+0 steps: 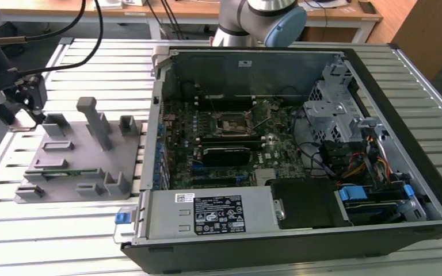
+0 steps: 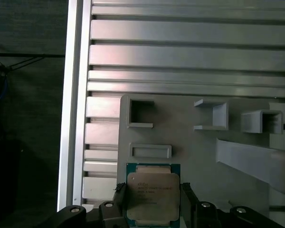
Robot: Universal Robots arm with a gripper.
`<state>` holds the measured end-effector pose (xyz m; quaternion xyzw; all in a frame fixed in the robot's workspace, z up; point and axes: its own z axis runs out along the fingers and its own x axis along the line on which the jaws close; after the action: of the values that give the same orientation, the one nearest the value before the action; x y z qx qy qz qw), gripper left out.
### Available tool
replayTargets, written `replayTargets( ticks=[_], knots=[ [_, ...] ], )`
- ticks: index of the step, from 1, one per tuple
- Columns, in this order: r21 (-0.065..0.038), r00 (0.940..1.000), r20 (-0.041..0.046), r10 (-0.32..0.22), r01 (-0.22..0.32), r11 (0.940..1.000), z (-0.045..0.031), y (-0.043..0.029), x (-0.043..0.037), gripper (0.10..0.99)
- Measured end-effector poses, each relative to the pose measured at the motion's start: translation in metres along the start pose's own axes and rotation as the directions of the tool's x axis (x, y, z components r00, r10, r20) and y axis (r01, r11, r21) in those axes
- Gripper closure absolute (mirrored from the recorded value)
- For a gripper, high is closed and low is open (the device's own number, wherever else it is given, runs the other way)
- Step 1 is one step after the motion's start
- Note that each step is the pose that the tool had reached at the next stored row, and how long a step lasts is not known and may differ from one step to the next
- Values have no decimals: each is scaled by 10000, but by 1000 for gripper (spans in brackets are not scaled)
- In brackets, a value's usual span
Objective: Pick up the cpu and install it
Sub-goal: 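Pick up the cpu and move it towards the insertion slot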
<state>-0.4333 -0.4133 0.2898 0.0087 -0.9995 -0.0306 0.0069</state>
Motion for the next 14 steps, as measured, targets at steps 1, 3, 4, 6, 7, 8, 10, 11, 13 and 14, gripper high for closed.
replayTargets(
  ticks=[1, 3, 4, 6, 7, 8, 10, 11, 13, 14],
  knots=[
    [0, 10000, 0, 0, 0, 10000, -15, 1, 0, 553],
    [-1, 10000, 1, 0, 0, 10000, -45, 3, 0, 553],
    [-2, 10000, 1, 0, 0, 10000, -63, 4, 1, 553],
    [-3, 10000, 1, 0, 0, 10000, -95, 6, 1, 553],
    [-4, 10000, -1, 0, 0, 10000, -112, 7, 2, 553],
    [-5, 10000, 1, 0, 0, 10000, -131, 8, 2, 553],
    [-5, 10000, 0, 0, 0, 10000, -167, 10, 2, 553],
    [-9, 10000, 1, 0, 0, 10000, -180, 11, 2, 553],
    [-10, 10000, 2, 0, 0, 10000, -209, 12, 3, 553],
    [-9, 10000, 1, -1, 1, 10000, -235, 14, 3, 553]
  ],
)
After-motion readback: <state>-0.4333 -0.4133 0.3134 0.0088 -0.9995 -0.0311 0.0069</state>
